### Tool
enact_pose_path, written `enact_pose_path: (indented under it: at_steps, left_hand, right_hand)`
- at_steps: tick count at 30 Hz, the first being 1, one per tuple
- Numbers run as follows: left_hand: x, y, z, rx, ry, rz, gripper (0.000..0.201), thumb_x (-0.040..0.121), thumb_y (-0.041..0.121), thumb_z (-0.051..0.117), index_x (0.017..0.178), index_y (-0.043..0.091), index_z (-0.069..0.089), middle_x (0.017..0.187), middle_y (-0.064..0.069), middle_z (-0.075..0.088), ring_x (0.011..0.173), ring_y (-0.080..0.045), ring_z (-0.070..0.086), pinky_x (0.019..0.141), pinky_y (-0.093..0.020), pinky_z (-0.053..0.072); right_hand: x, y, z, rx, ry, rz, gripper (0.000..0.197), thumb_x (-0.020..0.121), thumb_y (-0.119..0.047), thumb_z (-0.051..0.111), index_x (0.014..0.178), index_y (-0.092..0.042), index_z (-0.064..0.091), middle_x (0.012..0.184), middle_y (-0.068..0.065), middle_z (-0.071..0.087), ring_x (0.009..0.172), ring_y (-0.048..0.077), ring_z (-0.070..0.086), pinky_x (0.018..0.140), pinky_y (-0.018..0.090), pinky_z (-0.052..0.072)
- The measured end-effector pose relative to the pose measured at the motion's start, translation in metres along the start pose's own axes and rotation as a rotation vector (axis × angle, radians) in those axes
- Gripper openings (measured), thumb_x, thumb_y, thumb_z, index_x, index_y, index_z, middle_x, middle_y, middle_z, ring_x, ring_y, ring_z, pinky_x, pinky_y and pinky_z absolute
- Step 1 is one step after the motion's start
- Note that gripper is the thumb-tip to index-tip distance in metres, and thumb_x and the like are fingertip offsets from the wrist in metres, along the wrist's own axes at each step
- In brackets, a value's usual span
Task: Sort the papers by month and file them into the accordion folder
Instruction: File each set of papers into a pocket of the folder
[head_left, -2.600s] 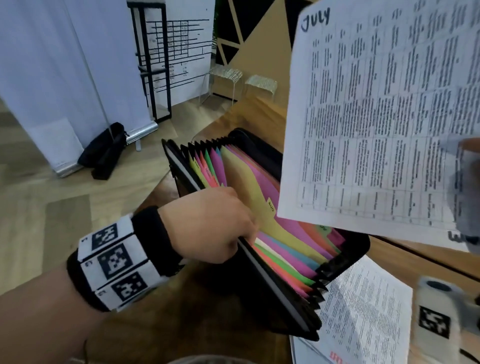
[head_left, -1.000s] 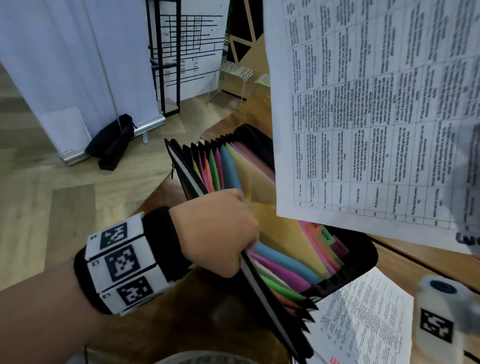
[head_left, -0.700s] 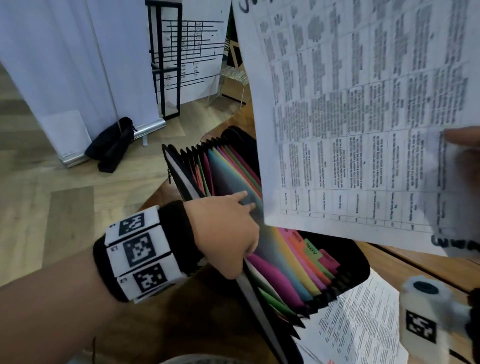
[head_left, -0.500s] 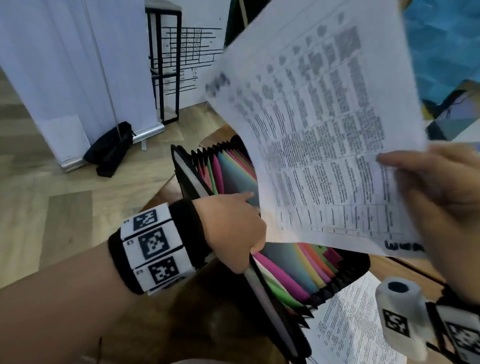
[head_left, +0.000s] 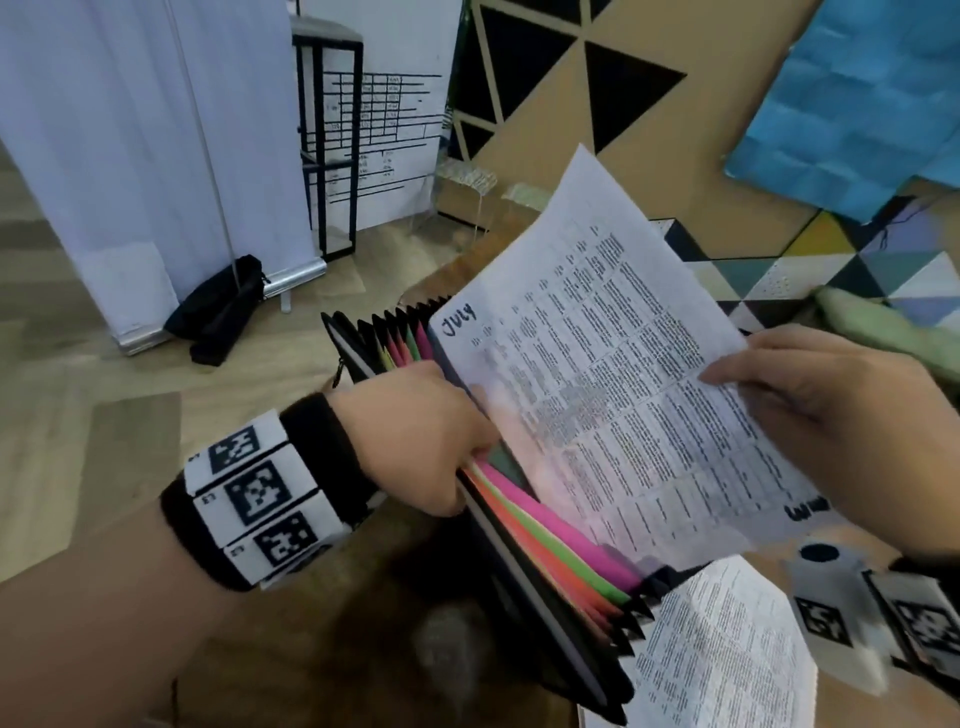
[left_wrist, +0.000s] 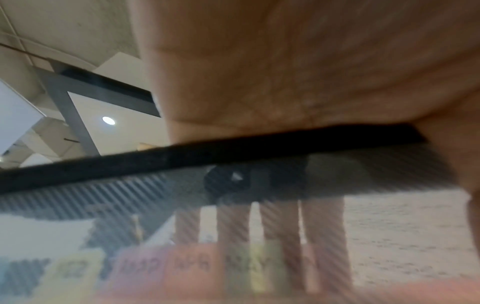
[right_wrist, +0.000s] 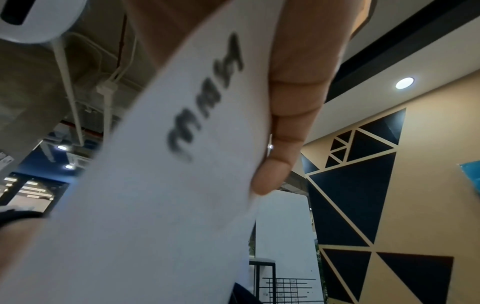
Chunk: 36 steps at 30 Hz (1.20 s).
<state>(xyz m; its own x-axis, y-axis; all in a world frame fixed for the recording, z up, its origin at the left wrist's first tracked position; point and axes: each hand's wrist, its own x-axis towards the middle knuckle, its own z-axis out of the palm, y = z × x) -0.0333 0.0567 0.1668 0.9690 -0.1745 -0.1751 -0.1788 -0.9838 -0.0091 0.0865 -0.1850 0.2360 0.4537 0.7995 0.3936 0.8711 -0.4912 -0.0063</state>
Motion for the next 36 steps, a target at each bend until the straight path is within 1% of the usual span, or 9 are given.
enact_pose_path:
  at_steps: [9, 12, 15, 17, 20, 23, 28, 31, 36]
  left_hand:
    - [0.003, -0.019, 0.005, -0.014, 0.071, -0.022, 0.027, 0.077, 0.038, 0.056, 0.102, 0.031, 0.063, 0.095, 0.011, 0.065, 0.095, -0.01, 0.056, 0.105, -0.031, 0.03]
    - [0.007, -0.019, 0.004, 0.024, 0.047, 0.011, 0.031, 0.081, 0.038, 0.052, 0.109, 0.03, 0.063, 0.101, 0.011, 0.066, 0.098, -0.012, 0.058, 0.104, -0.035, 0.034]
    - [0.008, -0.02, 0.005, 0.018, 0.056, 0.057, 0.033, 0.083, 0.034, 0.051, 0.114, 0.034, 0.061, 0.107, 0.013, 0.066, 0.103, -0.01, 0.057, 0.105, -0.034, 0.032]
    - [0.009, -0.018, 0.004, 0.008, 0.059, 0.106, 0.032, 0.083, 0.032, 0.051, 0.114, 0.034, 0.06, 0.109, 0.014, 0.065, 0.103, -0.009, 0.057, 0.106, -0.033, 0.029]
    - [0.011, -0.009, 0.001, 0.014, 0.068, 0.167, 0.029, 0.085, 0.033, 0.051, 0.112, 0.033, 0.061, 0.112, 0.014, 0.063, 0.102, -0.008, 0.056, 0.105, -0.033, 0.031]
    - [0.011, -0.005, 0.003, -0.007, 0.097, 0.196, 0.026, 0.085, 0.03, 0.05, 0.107, 0.032, 0.064, 0.107, 0.012, 0.065, 0.099, -0.009, 0.057, 0.099, -0.033, 0.038]
    - [0.012, -0.003, 0.003, 0.009, 0.069, 0.177, 0.026, 0.079, 0.028, 0.046, 0.098, 0.027, 0.064, 0.097, 0.009, 0.064, 0.091, -0.015, 0.059, 0.09, -0.035, 0.046]
    - [0.01, -0.004, 0.004, -0.007, 0.078, 0.157, 0.032, 0.073, 0.033, 0.041, 0.095, 0.026, 0.063, 0.092, 0.008, 0.064, 0.088, -0.015, 0.06, 0.087, -0.036, 0.048]
    - [0.013, 0.0, 0.004, 0.041, 0.02, 0.173, 0.032, 0.081, 0.035, 0.05, 0.11, 0.032, 0.063, 0.099, 0.01, 0.065, 0.092, -0.01, 0.06, 0.09, -0.034, 0.046]
  right_hand:
    - [0.016, -0.035, 0.02, 0.086, -0.134, -0.215, 0.028, 0.074, 0.009, 0.066, 0.092, -0.012, 0.072, 0.092, 0.001, 0.067, 0.072, 0.013, 0.064, 0.071, 0.023, 0.056]
    - [0.009, -0.038, 0.058, 0.157, -0.359, -0.274, 0.036, 0.077, 0.011, 0.063, 0.104, -0.011, 0.069, 0.102, 0.004, 0.066, 0.083, 0.016, 0.067, 0.077, 0.023, 0.054]
    - [0.002, -0.036, 0.088, 0.209, -0.683, -0.143, 0.042, 0.09, 0.003, 0.046, 0.129, -0.013, 0.054, 0.13, 0.002, 0.054, 0.112, 0.016, 0.056, 0.094, 0.014, 0.039]
    - [0.003, -0.035, 0.094, 0.151, -0.801, -0.075, 0.04, 0.092, 0.001, 0.043, 0.129, -0.01, 0.053, 0.132, 0.007, 0.052, 0.119, 0.021, 0.05, 0.099, 0.023, 0.036]
    - [0.012, -0.026, 0.093, 0.108, -0.755, -0.032, 0.042, 0.088, 0.003, 0.043, 0.12, -0.017, 0.061, 0.125, 0.007, 0.058, 0.114, 0.023, 0.054, 0.098, 0.035, 0.041]
    - [0.023, -0.016, 0.089, 0.052, -0.708, -0.016, 0.056, 0.083, 0.009, 0.04, 0.119, -0.028, 0.062, 0.126, -0.001, 0.059, 0.113, 0.016, 0.057, 0.098, 0.032, 0.044]
    - [0.02, -0.037, 0.105, 0.004, -0.964, -0.11, 0.052, 0.085, 0.009, 0.04, 0.129, -0.016, 0.054, 0.129, 0.008, 0.057, 0.116, 0.022, 0.054, 0.098, 0.033, 0.043]
    - [0.019, -0.031, 0.099, 0.071, -0.935, -0.045, 0.06, 0.086, 0.009, 0.04, 0.138, -0.021, 0.042, 0.131, 0.008, 0.055, 0.113, 0.021, 0.056, 0.092, 0.023, 0.044]
    - [0.012, -0.033, 0.113, 0.085, -0.968, -0.123, 0.059, 0.09, 0.006, 0.039, 0.138, -0.029, 0.041, 0.12, 0.005, 0.061, 0.095, 0.019, 0.06, 0.082, 0.026, 0.049]
